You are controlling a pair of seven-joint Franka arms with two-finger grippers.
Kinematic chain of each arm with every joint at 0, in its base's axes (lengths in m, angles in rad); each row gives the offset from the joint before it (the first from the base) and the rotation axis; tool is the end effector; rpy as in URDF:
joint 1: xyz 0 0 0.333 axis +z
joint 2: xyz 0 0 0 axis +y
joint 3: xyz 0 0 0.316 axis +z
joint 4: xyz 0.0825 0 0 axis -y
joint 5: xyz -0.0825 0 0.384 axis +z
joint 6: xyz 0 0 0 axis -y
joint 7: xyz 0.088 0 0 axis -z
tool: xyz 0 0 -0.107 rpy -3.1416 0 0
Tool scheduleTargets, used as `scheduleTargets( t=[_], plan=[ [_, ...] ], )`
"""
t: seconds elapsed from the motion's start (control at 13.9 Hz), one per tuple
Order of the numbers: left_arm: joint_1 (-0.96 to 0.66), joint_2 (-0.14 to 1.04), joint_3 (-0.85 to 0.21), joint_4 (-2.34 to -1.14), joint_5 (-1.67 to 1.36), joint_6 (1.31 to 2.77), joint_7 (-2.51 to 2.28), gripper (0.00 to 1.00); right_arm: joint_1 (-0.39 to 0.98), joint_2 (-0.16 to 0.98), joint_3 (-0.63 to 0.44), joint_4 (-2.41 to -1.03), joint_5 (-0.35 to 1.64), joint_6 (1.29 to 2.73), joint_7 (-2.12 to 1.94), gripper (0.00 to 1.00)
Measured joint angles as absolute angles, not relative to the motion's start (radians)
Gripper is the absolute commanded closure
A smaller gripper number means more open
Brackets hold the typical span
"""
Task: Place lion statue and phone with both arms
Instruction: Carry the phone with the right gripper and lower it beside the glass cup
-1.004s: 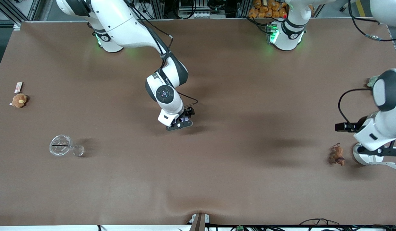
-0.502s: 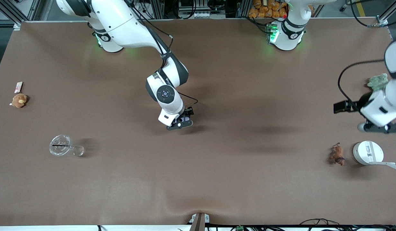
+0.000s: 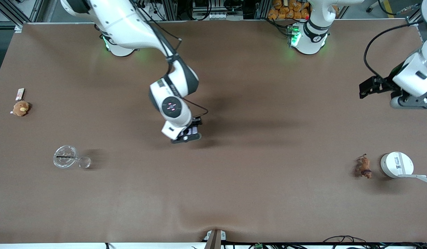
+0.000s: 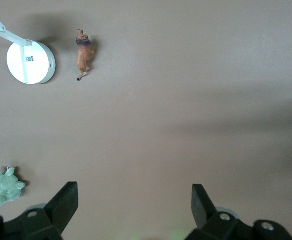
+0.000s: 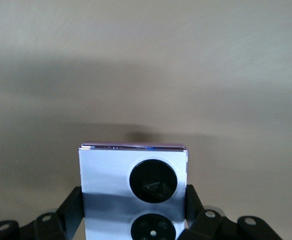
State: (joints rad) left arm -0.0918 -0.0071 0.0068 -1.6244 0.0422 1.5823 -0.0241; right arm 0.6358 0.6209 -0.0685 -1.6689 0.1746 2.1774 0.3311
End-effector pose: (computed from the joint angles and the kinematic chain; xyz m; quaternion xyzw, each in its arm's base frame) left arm 0.5503 -0.0424 0.6042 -0.9991 0.0310 0.0163 0.0220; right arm 0.5591 0.3695 0.2360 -0.9949 -0.0694 0.0703 0.0200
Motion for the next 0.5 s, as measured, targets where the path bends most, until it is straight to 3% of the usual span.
scheduleTargets(
  t=[0.5],
  plan=[
    [-0.094, -0.071, -0.041, -1.591, 0.041, 1.489, -0.07, 0.0, 0.316, 0.583, -0.078, -1.675, 0.145, 2.164, 0.265, 1.0]
  ],
)
